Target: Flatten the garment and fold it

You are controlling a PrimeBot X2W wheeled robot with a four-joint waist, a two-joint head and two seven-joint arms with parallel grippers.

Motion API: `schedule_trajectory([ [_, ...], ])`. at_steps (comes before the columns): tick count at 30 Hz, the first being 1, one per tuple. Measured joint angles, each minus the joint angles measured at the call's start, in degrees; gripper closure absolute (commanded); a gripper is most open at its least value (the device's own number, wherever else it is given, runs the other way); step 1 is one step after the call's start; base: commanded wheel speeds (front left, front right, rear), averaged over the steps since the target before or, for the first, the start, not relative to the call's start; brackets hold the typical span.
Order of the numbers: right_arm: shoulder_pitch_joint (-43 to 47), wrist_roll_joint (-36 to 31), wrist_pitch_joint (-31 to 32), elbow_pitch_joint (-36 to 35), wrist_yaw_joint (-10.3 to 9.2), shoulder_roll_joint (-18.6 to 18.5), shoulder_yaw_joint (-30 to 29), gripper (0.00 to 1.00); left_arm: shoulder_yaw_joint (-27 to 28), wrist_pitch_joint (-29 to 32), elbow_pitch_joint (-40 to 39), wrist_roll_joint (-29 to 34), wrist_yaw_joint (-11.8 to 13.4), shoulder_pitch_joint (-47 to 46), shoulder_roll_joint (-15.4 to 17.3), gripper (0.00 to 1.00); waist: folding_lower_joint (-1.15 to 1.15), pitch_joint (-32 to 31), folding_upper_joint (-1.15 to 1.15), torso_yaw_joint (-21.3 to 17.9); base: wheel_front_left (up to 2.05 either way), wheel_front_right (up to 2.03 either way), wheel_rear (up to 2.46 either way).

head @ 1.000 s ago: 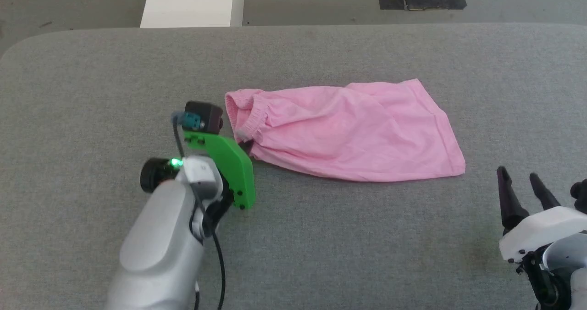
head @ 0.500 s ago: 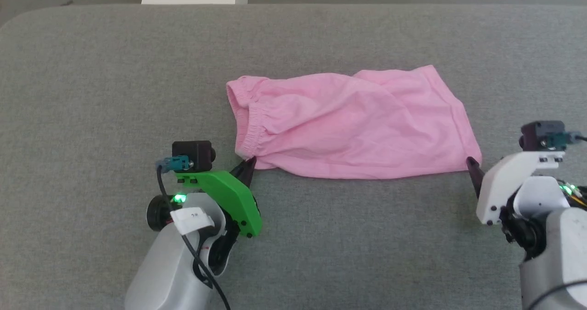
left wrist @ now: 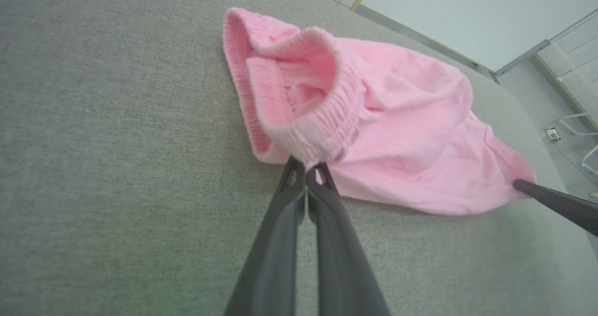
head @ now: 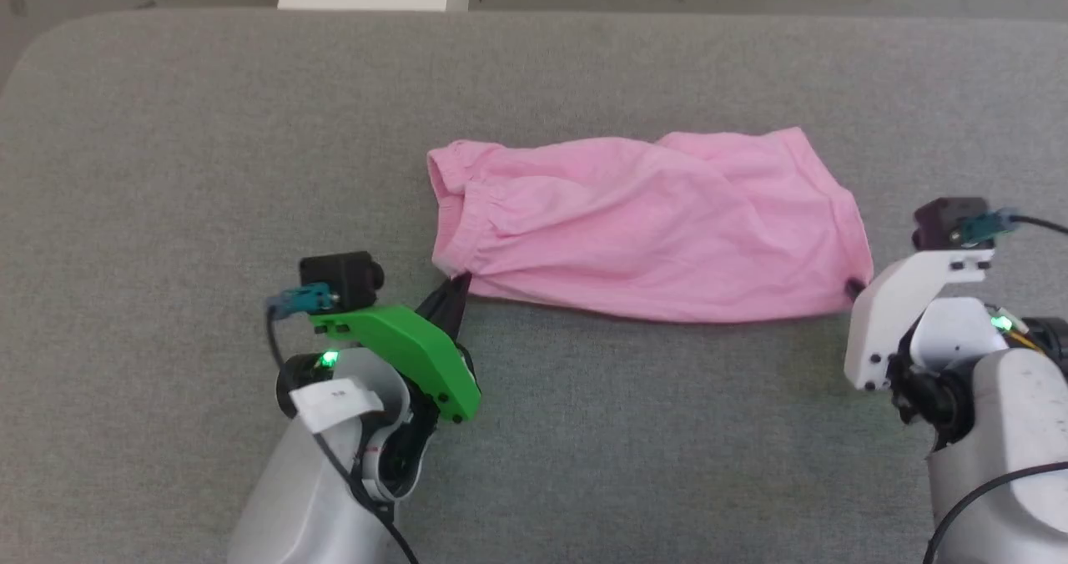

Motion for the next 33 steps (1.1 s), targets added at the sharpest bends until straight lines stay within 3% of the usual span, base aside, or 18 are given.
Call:
schedule_trajectory([
  [6, -2.7, 13.7, -2.1, -6.4, 0.0, 0.1, -2.8, 1.0, 3.3, -2.0, -2.3, -8.3, -1.5, -2.4, -1.0, 1.0, 0.0, -3.9, 0.0, -0.2, 0.0, 0.0, 0.0],
  [9, -6.5, 21.2, -1.7, -9.6, -0.01, 0.0, -4.3, 1.0, 4.6, -2.0, -3.6, -9.7, -1.9, -7.1, -1.0, 1.0, 0.0, -6.3, 0.0, -0.3, 0.0, 0.0, 0.0],
  [13, -11.6, 25.8, 0.4, -12.6, 0.0, 0.1, -6.7, 1.0, 7.0, -1.7, -5.1, -10.8, -1.9, -14.2, -0.1, 1.0, 0.0, -9.6, 0.0, -0.5, 0.0, 0.0, 0.0],
  [19, -18.3, 28.1, 4.3, -13.7, 0.0, 0.1, -9.2, 1.0, 9.1, 0.4, -5.4, -10.8, -1.6, -22.6, 3.0, 1.0, 0.0, -13.2, 0.0, -1.0, 0.0, 0.0, 0.0],
  [23, -22.6, 29.5, 6.4, -12.4, 0.0, 0.1, -9.8, 1.0, 9.9, 2.5, -4.3, -10.8, 0.0, -26.8, 4.2, 1.0, 0.0, -14.0, 0.0, -1.3, 0.0, 0.0, 0.0],
  [33, -36.9, 25.9, 6.8, -4.7, 0.0, 0.2, -8.8, 1.0, 7.7, 6.4, 4.0, -6.7, 2.3, -37.2, 7.5, 1.0, 0.0, -8.3, 0.0, -1.5, 0.0, 0.0, 0.0],
])
